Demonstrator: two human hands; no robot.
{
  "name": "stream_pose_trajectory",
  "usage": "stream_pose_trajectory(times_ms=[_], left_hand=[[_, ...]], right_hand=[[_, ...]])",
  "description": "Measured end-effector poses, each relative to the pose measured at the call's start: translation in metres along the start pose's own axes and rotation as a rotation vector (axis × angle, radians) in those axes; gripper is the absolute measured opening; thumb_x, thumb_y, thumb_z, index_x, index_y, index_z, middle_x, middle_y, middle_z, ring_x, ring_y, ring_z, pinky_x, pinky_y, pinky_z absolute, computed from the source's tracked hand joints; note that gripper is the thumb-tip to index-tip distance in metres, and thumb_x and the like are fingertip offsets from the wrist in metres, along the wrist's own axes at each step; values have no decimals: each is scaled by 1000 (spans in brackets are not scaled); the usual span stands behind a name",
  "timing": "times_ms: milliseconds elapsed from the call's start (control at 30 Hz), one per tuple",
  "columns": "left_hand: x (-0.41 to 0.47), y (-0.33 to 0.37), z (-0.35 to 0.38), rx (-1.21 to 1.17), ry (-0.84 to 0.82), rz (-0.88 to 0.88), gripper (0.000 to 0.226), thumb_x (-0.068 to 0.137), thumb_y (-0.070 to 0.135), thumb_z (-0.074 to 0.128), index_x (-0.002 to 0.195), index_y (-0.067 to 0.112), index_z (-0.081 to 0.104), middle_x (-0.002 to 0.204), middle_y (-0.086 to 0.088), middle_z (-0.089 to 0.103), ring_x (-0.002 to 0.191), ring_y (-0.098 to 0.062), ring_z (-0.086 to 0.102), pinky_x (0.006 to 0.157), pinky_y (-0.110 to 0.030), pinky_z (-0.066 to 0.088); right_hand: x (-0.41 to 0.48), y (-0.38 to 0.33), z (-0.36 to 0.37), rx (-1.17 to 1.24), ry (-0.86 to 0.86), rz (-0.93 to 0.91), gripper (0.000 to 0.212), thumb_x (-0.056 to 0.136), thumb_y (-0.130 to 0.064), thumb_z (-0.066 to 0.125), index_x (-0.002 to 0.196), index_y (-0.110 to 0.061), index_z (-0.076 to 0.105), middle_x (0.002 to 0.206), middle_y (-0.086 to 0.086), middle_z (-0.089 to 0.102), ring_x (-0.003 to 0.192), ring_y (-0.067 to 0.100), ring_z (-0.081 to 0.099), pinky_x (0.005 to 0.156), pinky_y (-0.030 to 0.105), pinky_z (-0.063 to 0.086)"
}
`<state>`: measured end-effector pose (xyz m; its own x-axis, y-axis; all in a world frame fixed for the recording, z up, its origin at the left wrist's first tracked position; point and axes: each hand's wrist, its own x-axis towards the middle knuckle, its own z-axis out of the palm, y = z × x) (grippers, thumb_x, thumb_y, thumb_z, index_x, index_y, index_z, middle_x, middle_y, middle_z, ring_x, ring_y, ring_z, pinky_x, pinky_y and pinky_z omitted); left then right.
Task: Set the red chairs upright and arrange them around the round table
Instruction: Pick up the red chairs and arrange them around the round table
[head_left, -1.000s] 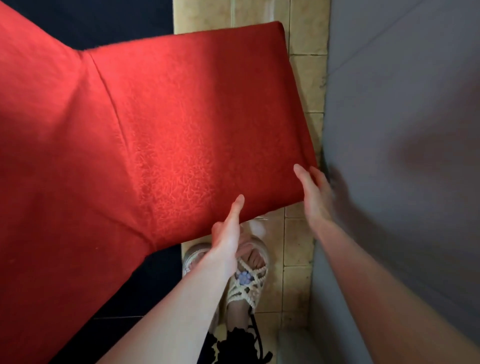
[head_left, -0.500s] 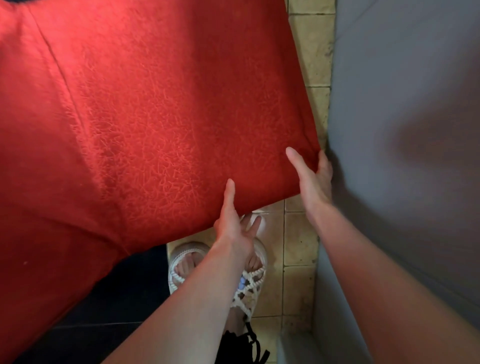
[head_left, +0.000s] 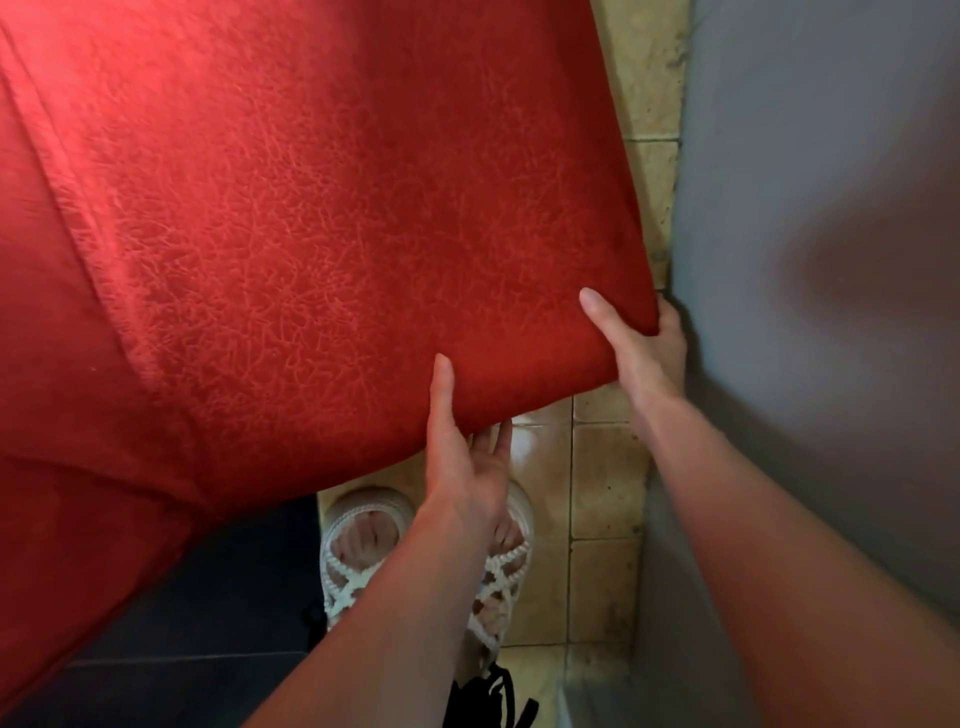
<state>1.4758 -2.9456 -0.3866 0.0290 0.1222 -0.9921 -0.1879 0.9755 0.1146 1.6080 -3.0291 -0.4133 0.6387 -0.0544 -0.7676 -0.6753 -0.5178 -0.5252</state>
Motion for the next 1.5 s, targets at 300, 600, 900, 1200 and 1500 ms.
stream_pose_trajectory(times_ms=[300, 600, 900, 1200, 1500], left_hand=[[-11, 8, 4, -29, 46, -31, 75, 50, 45, 85, 114, 17, 59, 112, -7, 67, 104, -20, 64, 92, -36, 52], [-59, 26, 20, 0, 57, -29, 70, 58, 48, 85, 114, 18, 57, 118, -8, 62, 108, -23, 60, 94, -39, 52], [-127, 57, 43, 61, 61, 20, 59, 62, 48, 86, 109, 23, 60, 111, -6, 67, 102, -22, 64, 85, -37, 55], [-128, 60, 45, 61, 44, 24, 55, 66, 44, 84, 110, 22, 59, 117, -10, 64, 105, -24, 64, 89, -37, 55], [-111, 50, 32, 26, 18, 13, 60, 60, 42, 85, 110, 23, 57, 119, -11, 61, 105, -23, 63, 95, -40, 52]], right_hand=[[-9, -7, 2, 105, 55, -37, 70, 57, -46, 91, 115, -30, 56, 102, -14, 65, 87, 0, 66, 69, 15, 52], [-41, -46, -9, 48, 120, -63, 71, 55, -51, 91, 115, -28, 59, 101, -12, 67, 85, -1, 64, 72, 15, 51], [-82, -100, -19, 38, 163, -63, 74, 58, -50, 89, 120, -23, 58, 118, 5, 62, 94, 14, 64, 73, 17, 48], [-80, -103, -20, 17, 175, -53, 87, 48, -54, 90, 122, -18, 62, 119, 8, 64, 99, 19, 66, 85, 29, 53], [-64, -93, -30, -97, 58, -21, 74, 52, -59, 87, 113, -22, 65, 100, -7, 70, 88, 6, 66, 78, 21, 50]])
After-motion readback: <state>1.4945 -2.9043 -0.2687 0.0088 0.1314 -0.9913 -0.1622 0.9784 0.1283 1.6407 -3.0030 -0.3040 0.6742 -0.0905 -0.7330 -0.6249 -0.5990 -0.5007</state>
